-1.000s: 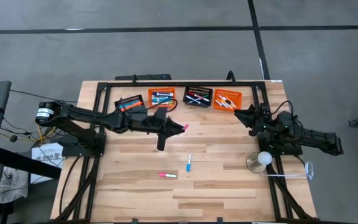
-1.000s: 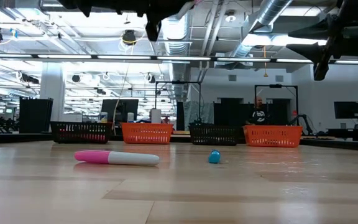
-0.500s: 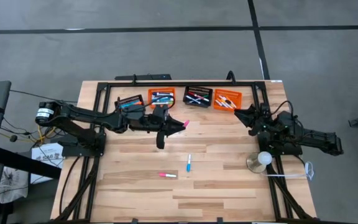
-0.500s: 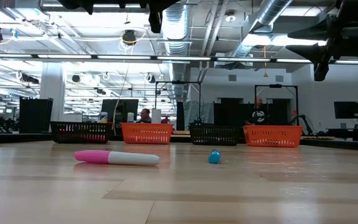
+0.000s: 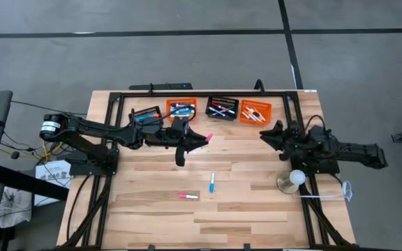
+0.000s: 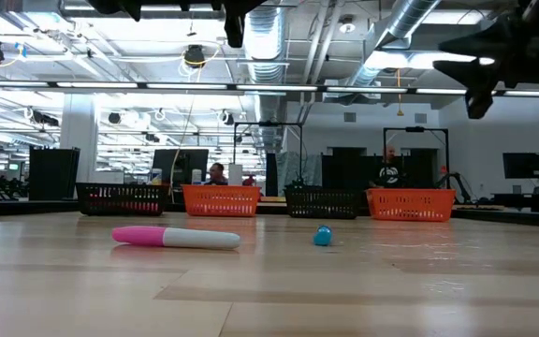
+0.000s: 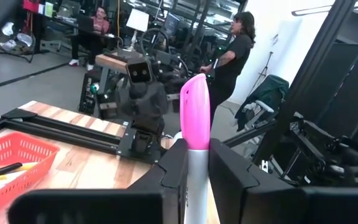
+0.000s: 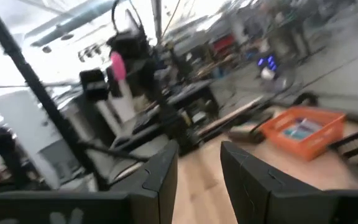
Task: Pick & Place Markers
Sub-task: Put the small pink highlighter pen into the right orange bin
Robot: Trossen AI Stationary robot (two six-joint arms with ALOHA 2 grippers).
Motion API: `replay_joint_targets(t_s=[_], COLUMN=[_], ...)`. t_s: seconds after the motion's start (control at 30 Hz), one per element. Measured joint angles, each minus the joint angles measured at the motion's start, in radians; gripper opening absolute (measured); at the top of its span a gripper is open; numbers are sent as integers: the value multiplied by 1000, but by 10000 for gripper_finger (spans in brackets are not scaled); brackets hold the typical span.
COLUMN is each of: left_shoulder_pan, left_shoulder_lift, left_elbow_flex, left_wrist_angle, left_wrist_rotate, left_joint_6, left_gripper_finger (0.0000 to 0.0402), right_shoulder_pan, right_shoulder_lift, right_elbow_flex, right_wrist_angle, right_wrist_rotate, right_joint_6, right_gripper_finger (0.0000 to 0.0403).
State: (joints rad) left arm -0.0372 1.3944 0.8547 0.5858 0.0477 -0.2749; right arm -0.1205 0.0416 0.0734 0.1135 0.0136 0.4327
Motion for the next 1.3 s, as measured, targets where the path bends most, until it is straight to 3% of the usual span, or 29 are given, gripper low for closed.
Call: replay_joint_targets(t_s=[0.1,0.3,0.67,1.07,1.3], left_shoulder_pan=[1,14,34,34,34], left_shoulder_lift=[0,0,0,0,0], left_elbow_flex=[0,1,1,1,1], left_wrist_angle=[8,21,26,30,36], left_wrist_rotate=[-9,-40,-41,-44,-44], left_joint_6=[0,0,-4,0,0], left_gripper_finger=[51,51,51,51,51], right_shoulder_pan=[53,146,152,156,167], right_shoulder_lift=[68,312,808,1131,1260], right_elbow_flex=[0,11,265,516,601], right_wrist_angle=[45,349,460,480,580], right_wrist_rotate=[14,71,85,-39,-68], right_joint_6=[12,-58,-141,-180,-180], right_gripper_finger=[113,113,118,230,244])
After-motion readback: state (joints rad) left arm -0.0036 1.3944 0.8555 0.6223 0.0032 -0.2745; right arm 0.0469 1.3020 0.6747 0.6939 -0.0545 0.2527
